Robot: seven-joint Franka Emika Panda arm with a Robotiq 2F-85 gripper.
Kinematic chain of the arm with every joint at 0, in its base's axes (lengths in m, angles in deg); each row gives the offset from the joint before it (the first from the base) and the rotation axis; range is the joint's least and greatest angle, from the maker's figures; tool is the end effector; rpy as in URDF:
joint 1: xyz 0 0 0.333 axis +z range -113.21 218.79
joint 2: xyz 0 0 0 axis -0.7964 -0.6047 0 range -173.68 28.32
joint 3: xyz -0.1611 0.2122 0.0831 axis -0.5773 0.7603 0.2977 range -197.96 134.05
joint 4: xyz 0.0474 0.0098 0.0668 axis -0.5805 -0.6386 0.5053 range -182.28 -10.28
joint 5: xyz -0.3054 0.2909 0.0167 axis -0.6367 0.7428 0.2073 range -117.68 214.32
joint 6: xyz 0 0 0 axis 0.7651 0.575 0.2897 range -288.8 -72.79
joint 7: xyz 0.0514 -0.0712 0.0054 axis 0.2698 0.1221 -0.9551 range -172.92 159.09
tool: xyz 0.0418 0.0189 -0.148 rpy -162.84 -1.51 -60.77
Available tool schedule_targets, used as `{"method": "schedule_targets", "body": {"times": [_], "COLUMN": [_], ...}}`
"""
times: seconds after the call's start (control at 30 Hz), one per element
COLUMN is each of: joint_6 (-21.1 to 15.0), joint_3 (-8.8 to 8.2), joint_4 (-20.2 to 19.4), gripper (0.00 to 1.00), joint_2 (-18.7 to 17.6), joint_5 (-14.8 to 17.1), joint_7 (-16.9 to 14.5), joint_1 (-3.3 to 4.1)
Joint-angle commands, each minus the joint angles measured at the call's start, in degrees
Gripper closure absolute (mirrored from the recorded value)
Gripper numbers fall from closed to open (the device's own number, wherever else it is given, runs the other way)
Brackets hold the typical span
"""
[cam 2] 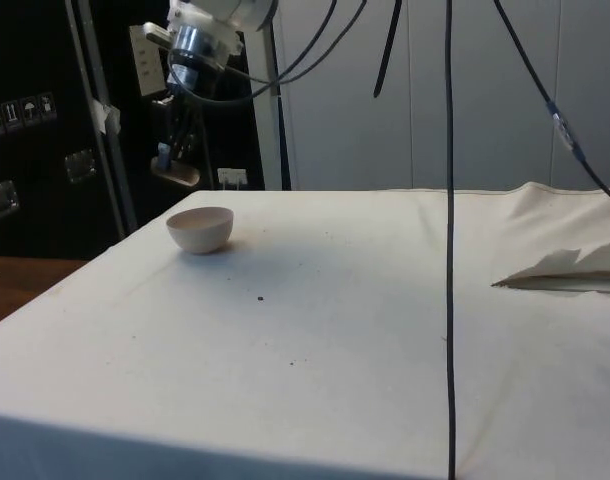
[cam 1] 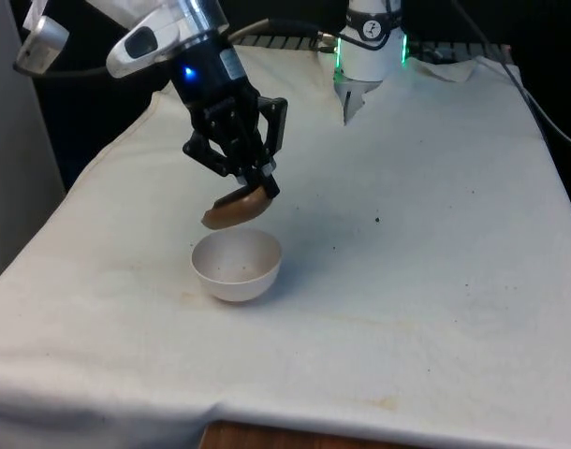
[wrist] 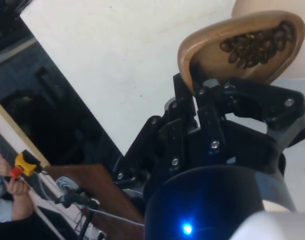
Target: Pour the coffee beans from the cup into the bowl.
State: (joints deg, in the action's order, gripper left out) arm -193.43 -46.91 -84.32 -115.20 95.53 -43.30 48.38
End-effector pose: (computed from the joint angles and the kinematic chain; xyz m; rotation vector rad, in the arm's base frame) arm 0.7353 -0.1557 0.2150 -2.6479 0.0639 -0.3646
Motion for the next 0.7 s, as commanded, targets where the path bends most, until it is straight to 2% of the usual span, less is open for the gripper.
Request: {"method": "schedule_targets", "body": {"times": [0.0, 0.23, 0.27, 0.3, 0.53, 0.57, 0.6, 0.67], "joint_6": [0.9, 2.1, 1.8, 2.2, 3.0, 2.9, 3.3, 3.6], "joint_3": [0.23, -0.34, -0.63, -0.34, -0.57, -0.86, -0.69, -0.92], "joint_4": [0.5, 0.1, -0.1, 0.0, -0.5, -0.5, -0.7, -1.1], "gripper": [1.00, 1.00, 1.00, 1.00, 1.00, 1.00, 1.00, 1.00], "joint_2": [-0.2, -0.3, -0.3, -0.4, -0.7, -0.7, -0.6, -0.6], "joint_5": [0.5, 3.6, 3.6, 4.0, 6.2, 6.0, 6.8, 7.4], "joint_7": [-0.1, -1.4, -1.4, -1.6, -2.7, -2.6, -3.1, -3.5], "joint_1": [-0.46, -0.29, 0.00, -0.34, -0.40, -0.11, -0.46, -0.40]}}
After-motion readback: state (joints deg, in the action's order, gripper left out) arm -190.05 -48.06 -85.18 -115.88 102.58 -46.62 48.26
